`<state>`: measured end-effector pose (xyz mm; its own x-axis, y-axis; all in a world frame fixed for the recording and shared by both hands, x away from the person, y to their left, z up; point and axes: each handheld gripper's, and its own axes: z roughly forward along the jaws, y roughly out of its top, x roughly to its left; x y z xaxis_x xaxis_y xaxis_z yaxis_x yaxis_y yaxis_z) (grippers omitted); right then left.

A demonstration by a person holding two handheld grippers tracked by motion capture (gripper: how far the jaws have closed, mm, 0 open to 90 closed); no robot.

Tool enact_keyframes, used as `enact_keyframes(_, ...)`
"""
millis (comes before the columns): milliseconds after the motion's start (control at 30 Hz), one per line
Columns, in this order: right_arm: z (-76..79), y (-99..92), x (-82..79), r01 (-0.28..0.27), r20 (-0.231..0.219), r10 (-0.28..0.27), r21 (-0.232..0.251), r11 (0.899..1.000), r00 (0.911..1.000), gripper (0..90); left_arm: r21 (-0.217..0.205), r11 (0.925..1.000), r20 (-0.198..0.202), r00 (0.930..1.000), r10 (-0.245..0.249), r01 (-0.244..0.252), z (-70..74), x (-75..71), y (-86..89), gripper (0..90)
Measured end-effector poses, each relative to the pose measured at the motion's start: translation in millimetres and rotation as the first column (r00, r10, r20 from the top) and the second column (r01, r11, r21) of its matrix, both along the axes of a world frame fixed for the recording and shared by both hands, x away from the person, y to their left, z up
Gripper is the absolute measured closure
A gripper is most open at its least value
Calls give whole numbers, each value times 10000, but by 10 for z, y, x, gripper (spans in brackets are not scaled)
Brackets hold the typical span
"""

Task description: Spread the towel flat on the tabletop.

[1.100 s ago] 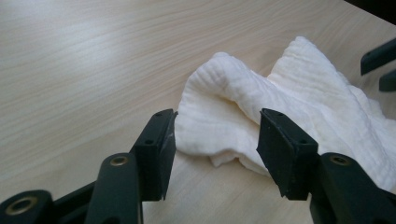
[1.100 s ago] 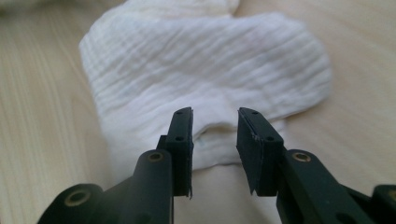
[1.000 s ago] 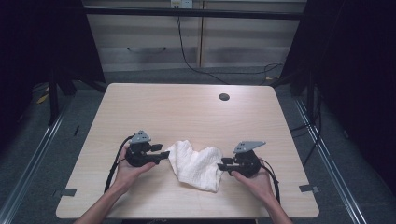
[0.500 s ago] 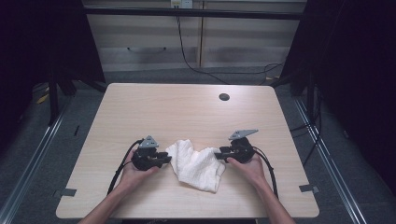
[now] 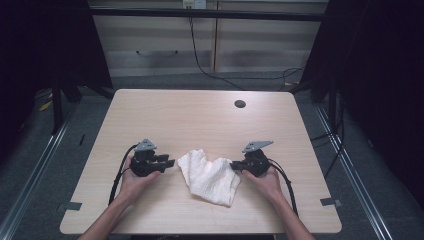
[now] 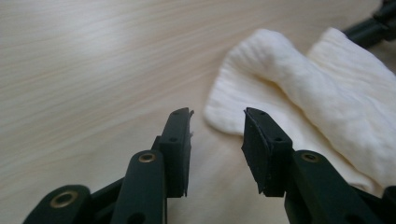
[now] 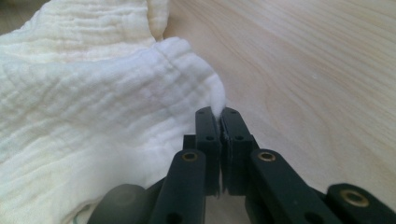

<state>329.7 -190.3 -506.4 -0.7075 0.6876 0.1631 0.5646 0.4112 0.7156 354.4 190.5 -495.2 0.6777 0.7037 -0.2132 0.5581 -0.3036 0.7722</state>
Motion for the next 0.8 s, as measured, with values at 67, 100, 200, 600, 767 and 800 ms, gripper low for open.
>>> enact_keyframes(67,-3,37,8,-34,15,34,35,10000,10000,871,-77,9999,-58,9999,105,-105,-14,51,18,623)
enact_keyframes(100,-1,53,9,-42,-17,42,14,10000,10000,871,-105,9999,-43,9999,103,-103,-14,59,20,624)
enact_keyframes(200,-4,97,13,-139,38,139,0,9999,9999,871,-113,9999,-45,9999,-107,106,-19,50,-1,619)
enact_keyframes(600,-17,219,41,-340,61,339,151,9993,9994,871,599,9963,-113,9981,-613,619,-125,37,-134,584)
enact_keyframes(767,-21,213,40,-337,58,336,202,9992,9994,870,1016,9889,320,9932,-1123,1086,-132,-11,-181,701)
enact_keyframes(800,-18,206,35,-338,49,337,165,9993,9994,870,1299,9847,409,9916,-1226,1164,-123,-27,-195,774)
